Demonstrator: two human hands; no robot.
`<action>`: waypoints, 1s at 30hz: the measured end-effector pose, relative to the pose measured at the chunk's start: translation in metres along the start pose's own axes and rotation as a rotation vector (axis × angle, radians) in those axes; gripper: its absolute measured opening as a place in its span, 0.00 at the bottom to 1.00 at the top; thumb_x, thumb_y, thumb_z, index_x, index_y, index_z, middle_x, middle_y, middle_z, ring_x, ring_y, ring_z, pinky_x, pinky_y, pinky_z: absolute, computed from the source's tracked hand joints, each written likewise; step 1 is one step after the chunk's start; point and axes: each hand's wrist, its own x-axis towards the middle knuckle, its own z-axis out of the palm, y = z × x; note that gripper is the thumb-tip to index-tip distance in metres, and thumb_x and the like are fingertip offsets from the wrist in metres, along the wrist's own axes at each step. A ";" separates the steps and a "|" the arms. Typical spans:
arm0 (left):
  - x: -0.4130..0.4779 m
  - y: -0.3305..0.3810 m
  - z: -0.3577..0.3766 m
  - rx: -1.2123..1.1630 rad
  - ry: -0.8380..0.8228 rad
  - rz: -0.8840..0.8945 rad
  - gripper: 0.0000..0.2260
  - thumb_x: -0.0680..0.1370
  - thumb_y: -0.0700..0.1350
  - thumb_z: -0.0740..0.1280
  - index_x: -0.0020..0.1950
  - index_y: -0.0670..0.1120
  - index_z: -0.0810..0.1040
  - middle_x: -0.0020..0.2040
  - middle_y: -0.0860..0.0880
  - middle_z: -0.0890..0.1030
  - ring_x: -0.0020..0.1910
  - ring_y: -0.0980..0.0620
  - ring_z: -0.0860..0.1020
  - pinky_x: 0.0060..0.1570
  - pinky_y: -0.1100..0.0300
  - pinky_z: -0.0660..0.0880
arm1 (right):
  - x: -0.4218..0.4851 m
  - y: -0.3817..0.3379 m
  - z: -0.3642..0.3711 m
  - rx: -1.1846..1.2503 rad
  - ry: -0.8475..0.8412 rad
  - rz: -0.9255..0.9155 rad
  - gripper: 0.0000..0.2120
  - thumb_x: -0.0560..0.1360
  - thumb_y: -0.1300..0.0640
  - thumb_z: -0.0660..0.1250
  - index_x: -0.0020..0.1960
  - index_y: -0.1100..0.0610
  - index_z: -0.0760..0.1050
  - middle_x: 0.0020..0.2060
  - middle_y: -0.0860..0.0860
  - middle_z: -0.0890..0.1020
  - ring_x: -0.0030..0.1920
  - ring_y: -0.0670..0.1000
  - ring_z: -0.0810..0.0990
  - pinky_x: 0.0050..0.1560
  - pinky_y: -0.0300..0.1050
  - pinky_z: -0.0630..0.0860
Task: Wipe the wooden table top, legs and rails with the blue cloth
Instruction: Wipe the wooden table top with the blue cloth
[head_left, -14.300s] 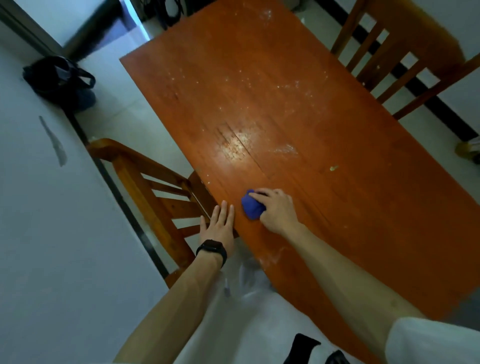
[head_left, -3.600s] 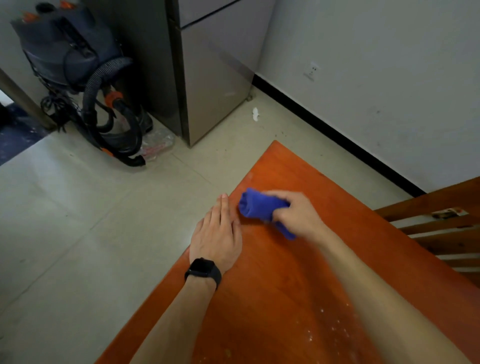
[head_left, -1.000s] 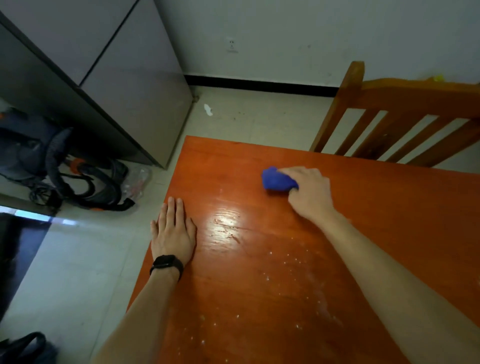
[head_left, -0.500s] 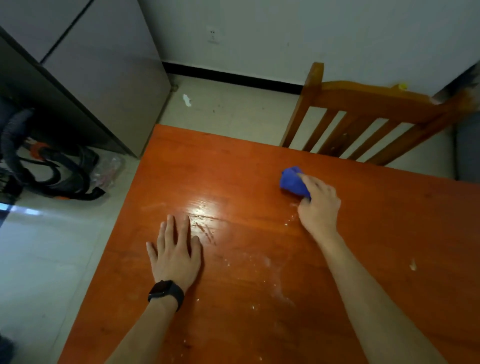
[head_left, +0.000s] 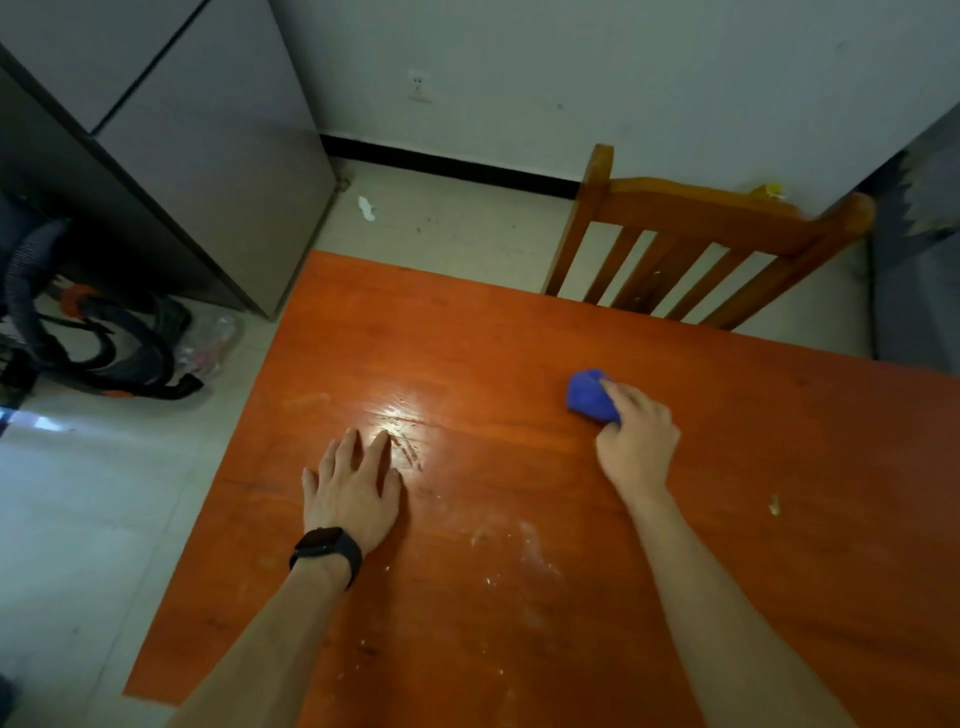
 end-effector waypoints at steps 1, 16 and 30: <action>-0.005 0.004 0.003 0.012 -0.007 0.023 0.25 0.82 0.58 0.52 0.79 0.59 0.54 0.81 0.47 0.51 0.79 0.44 0.49 0.76 0.39 0.49 | 0.003 0.010 -0.001 -0.005 0.011 0.051 0.29 0.75 0.61 0.64 0.74 0.45 0.65 0.71 0.48 0.70 0.70 0.56 0.66 0.70 0.57 0.61; -0.039 0.045 0.024 0.191 -0.107 0.101 0.27 0.80 0.63 0.48 0.79 0.61 0.48 0.81 0.47 0.45 0.79 0.41 0.49 0.74 0.35 0.46 | -0.020 0.036 -0.005 0.047 -0.022 0.037 0.29 0.72 0.60 0.62 0.73 0.48 0.67 0.69 0.49 0.72 0.66 0.58 0.71 0.65 0.57 0.68; -0.035 0.071 0.012 0.275 -0.163 0.062 0.27 0.80 0.64 0.50 0.77 0.55 0.58 0.80 0.41 0.53 0.76 0.37 0.57 0.73 0.37 0.53 | -0.080 0.060 -0.016 0.524 -0.241 0.195 0.23 0.75 0.55 0.62 0.70 0.53 0.66 0.62 0.55 0.77 0.57 0.56 0.76 0.53 0.49 0.72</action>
